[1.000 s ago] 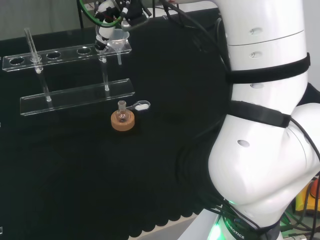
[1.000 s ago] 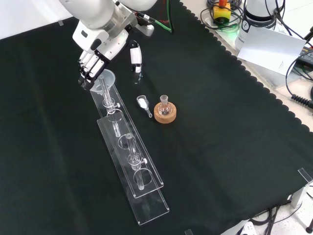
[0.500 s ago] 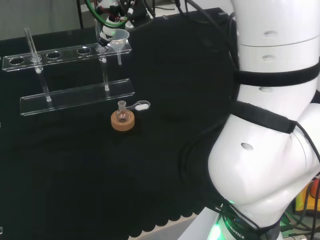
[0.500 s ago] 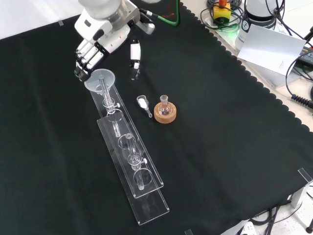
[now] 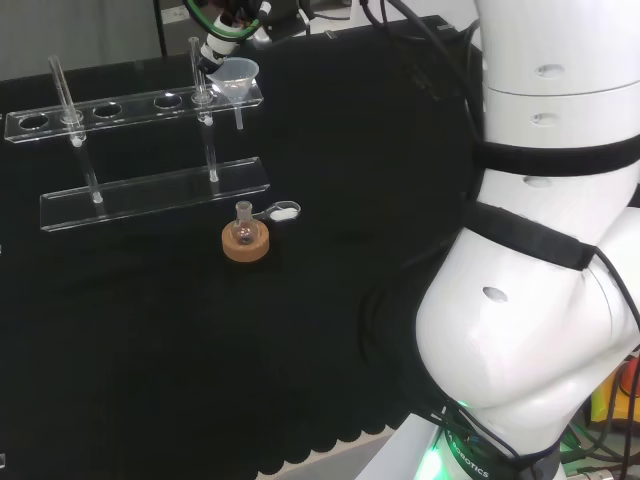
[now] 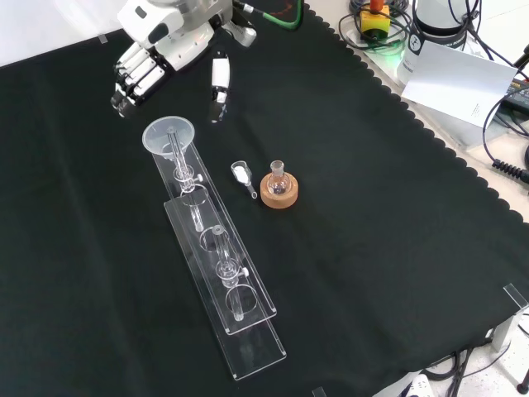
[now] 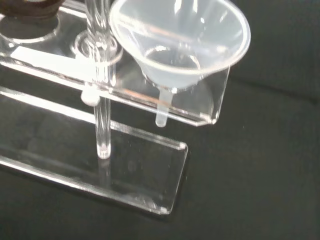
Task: Pick up the funnel from the transparent funnel stand.
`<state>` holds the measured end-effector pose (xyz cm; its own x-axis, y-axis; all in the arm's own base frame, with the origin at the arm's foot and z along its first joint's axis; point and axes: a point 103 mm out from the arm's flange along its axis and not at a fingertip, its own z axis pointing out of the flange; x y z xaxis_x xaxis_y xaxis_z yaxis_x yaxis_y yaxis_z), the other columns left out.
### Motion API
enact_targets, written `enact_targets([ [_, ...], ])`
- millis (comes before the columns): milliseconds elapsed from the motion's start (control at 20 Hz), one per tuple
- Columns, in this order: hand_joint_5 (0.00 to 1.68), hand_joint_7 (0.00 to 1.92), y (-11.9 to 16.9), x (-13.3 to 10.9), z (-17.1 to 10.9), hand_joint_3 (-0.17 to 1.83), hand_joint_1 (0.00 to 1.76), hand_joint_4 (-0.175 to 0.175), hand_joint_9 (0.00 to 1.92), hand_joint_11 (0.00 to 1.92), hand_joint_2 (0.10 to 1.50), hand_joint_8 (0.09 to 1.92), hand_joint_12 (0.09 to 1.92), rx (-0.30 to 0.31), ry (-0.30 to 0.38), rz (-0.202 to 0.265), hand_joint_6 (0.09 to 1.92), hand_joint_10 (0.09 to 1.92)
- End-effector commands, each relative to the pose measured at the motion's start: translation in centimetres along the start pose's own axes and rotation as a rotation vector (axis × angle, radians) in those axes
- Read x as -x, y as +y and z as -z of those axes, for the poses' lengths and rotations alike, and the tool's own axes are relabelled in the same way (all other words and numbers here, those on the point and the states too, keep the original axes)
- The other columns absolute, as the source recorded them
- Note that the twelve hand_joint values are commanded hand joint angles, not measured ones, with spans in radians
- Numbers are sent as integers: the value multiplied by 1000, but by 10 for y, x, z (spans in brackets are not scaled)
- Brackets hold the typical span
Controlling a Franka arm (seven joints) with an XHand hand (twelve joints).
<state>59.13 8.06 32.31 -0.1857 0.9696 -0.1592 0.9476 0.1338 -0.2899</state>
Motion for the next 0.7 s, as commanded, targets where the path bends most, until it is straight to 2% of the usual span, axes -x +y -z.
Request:
enact_targets([
  [50,0,0,12,12,-29,208,597,-64,3,102,731,331,1525,-124,26,-8,87,885],
  [400,0,0,20,18,-40,186,507,-70,0,86,711,88,1527,-138,46,-8,87,724],
  [700,0,0,24,15,-50,150,497,-76,0,98,719,184,1533,-147,49,-2,87,829],
])
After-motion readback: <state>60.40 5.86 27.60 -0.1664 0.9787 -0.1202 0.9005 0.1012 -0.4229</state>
